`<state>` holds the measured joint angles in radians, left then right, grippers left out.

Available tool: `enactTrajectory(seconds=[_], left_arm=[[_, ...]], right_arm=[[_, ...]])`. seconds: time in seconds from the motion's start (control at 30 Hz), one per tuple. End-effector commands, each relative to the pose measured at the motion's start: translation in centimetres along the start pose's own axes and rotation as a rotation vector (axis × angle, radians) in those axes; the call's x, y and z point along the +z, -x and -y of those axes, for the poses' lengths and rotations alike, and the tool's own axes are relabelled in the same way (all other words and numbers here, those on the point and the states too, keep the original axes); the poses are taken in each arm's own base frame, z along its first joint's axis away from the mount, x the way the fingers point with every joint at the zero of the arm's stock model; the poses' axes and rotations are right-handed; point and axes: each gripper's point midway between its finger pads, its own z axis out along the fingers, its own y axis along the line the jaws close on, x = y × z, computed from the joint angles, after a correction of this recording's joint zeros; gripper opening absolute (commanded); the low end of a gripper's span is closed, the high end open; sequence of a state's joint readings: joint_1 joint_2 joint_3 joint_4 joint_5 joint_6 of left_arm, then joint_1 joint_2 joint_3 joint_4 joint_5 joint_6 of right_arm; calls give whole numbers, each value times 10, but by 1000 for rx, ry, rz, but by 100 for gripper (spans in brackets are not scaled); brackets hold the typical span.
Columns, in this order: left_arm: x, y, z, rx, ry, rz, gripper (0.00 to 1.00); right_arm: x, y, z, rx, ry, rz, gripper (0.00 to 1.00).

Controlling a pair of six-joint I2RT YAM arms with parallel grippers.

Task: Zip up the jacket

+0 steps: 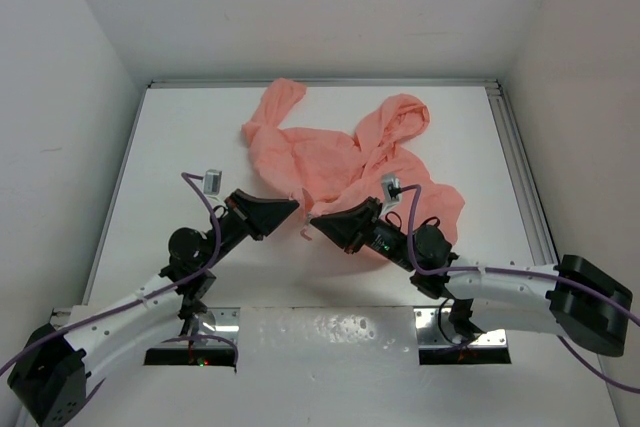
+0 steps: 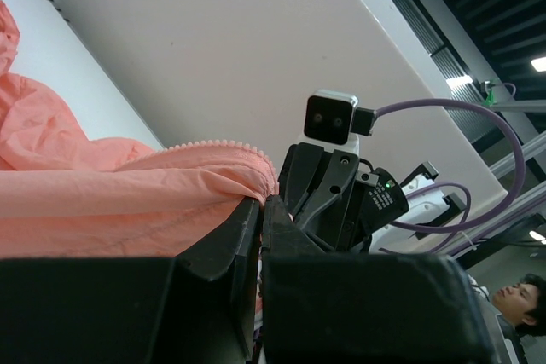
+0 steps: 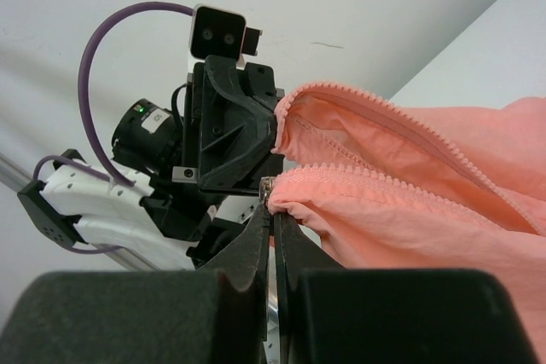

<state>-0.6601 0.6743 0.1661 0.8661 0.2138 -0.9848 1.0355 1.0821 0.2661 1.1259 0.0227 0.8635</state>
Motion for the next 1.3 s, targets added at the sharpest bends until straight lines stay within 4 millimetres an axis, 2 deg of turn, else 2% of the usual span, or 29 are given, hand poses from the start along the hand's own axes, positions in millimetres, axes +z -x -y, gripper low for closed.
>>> enactTrajectory(seconds=[0.0, 0.73, 1.27], left_arm=[[0, 7, 18, 29, -78, 21, 0], [-3, -3, 16, 16, -92, -7, 0], [-5, 1, 21, 14, -111, 10, 0]], right_arm=[[11, 30, -23, -11, 76, 96, 0], [15, 34, -25, -32, 75, 107, 0], [14, 31, -22, -32, 65, 98, 0]])
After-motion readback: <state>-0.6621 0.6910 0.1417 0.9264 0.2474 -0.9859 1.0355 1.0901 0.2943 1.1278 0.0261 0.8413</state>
